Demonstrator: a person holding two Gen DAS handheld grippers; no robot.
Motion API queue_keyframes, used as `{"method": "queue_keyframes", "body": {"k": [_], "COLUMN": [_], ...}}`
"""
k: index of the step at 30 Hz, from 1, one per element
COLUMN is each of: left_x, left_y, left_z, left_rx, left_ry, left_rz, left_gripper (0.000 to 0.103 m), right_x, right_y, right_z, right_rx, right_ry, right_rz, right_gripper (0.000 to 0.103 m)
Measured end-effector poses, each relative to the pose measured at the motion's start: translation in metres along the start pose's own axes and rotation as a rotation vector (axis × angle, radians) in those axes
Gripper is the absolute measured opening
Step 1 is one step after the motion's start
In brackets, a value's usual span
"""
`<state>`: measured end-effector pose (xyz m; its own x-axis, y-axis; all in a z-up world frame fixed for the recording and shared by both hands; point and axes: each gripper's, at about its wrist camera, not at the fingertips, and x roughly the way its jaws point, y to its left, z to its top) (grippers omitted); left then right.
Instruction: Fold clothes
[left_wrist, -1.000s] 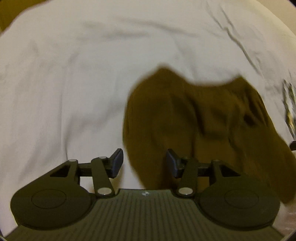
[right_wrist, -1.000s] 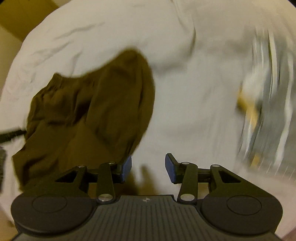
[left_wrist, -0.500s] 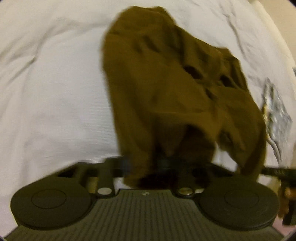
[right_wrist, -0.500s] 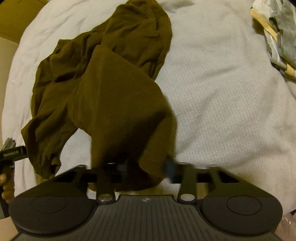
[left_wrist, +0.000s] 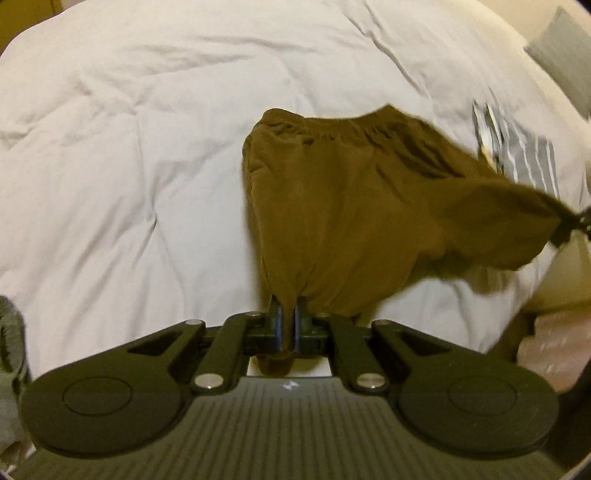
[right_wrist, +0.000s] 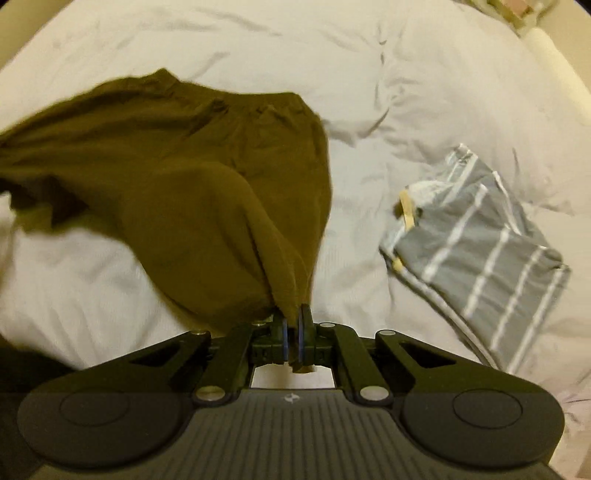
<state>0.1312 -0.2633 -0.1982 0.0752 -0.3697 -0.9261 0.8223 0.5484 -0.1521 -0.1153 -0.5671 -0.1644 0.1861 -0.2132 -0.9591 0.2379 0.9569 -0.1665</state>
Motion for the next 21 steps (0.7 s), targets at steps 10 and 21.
{"method": "queue_keyframes", "body": {"k": [10,21], "left_x": [0.017,0.073], "left_y": [-0.008,0.047], "left_z": [-0.029,0.067], "left_rx": [0.078,-0.053], "left_ry": [0.072,-0.058], "left_rz": [0.049,0.031], "left_gripper": [0.019,0.043], "right_x": [0.029,0.082], "right_y": [0.034,-0.034], "right_z": [-0.052,0.043], "right_rx": [0.155,0.253], "right_ry": [0.127,-0.092], "right_rz": [0.033,0.231], "right_gripper": [0.031,0.049]}}
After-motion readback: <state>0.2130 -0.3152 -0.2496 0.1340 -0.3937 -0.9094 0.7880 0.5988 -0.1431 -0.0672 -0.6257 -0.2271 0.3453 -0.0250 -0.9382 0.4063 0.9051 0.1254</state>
